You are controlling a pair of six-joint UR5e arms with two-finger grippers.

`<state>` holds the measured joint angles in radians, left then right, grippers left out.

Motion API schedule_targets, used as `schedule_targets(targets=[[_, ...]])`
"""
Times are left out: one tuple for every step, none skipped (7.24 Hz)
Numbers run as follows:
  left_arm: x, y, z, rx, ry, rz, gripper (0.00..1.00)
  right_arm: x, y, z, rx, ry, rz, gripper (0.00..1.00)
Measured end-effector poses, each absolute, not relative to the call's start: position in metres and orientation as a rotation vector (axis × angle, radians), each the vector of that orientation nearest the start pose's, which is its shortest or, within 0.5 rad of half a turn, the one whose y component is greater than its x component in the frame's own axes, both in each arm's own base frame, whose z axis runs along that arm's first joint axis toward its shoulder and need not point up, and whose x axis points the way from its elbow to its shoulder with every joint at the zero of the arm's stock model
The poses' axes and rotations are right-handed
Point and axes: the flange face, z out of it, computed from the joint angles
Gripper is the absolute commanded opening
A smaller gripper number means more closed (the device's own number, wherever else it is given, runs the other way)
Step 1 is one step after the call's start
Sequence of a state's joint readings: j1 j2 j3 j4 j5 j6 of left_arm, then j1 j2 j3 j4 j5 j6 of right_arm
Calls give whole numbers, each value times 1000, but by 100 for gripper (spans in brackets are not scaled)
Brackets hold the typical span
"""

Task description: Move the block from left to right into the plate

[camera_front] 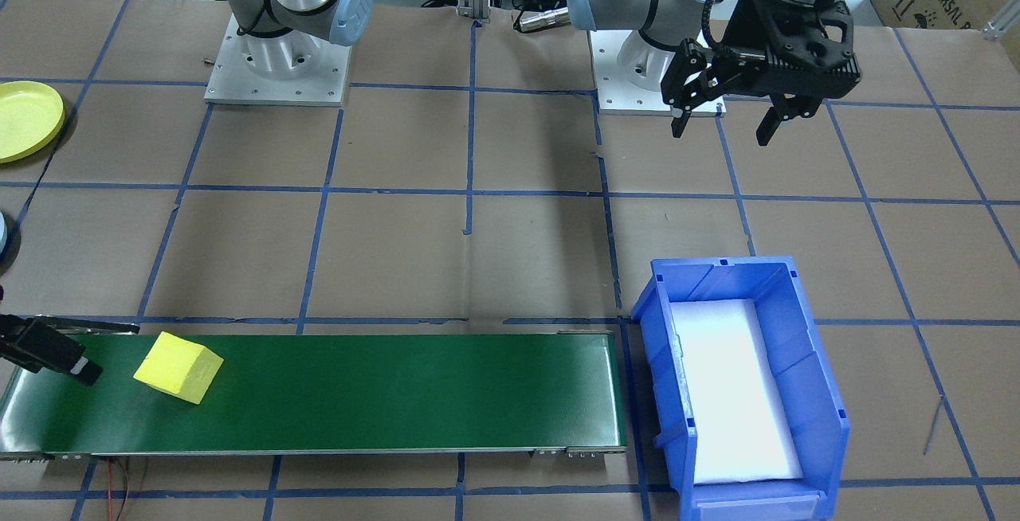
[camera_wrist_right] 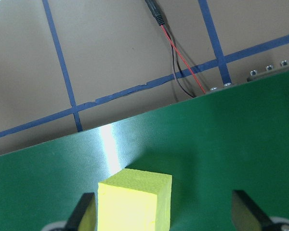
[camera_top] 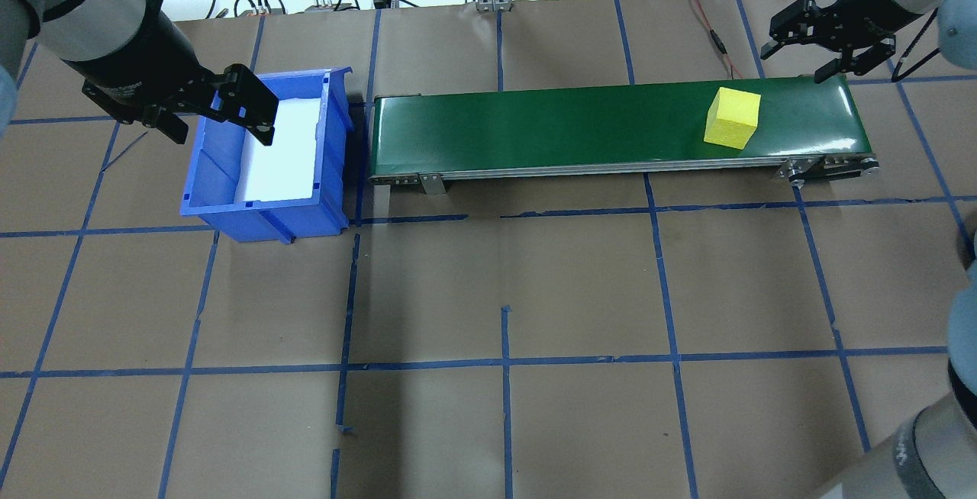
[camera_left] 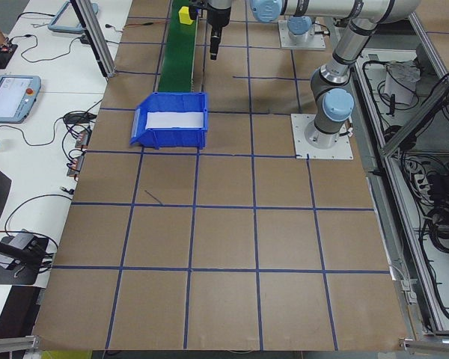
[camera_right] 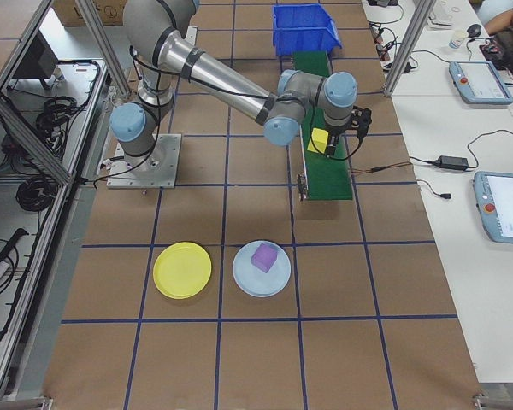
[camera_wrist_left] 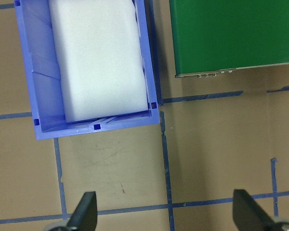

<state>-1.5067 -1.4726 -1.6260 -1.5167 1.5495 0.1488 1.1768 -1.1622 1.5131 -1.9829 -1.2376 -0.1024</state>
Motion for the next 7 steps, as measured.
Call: schedule_targets(targets=[[-106, -467, 514, 135, 3144, -157, 100, -92, -657, 319, 399, 2816, -171, 100], [-105, -467, 514, 135, 3143, -157, 100, -91, -657, 310, 402, 2825, -155, 100], [-105, -467, 513, 134, 3143, -156, 100, -90, -658, 302, 405, 2827, -154, 100], [-104, -467, 514, 132, 3143, -158, 100, -89, -660, 289, 403, 2827, -144, 100], [-103, -468, 515, 129, 3142, -163, 100, -89, -663, 277, 392, 2834, -131, 97], [-102, -468, 516, 126, 3141, -164, 100, -90, -663, 264, 374, 2852, -107, 70], [-102, -468, 516, 125, 3142, -164, 100, -93, -662, 252, 351, 2887, -74, 39]])
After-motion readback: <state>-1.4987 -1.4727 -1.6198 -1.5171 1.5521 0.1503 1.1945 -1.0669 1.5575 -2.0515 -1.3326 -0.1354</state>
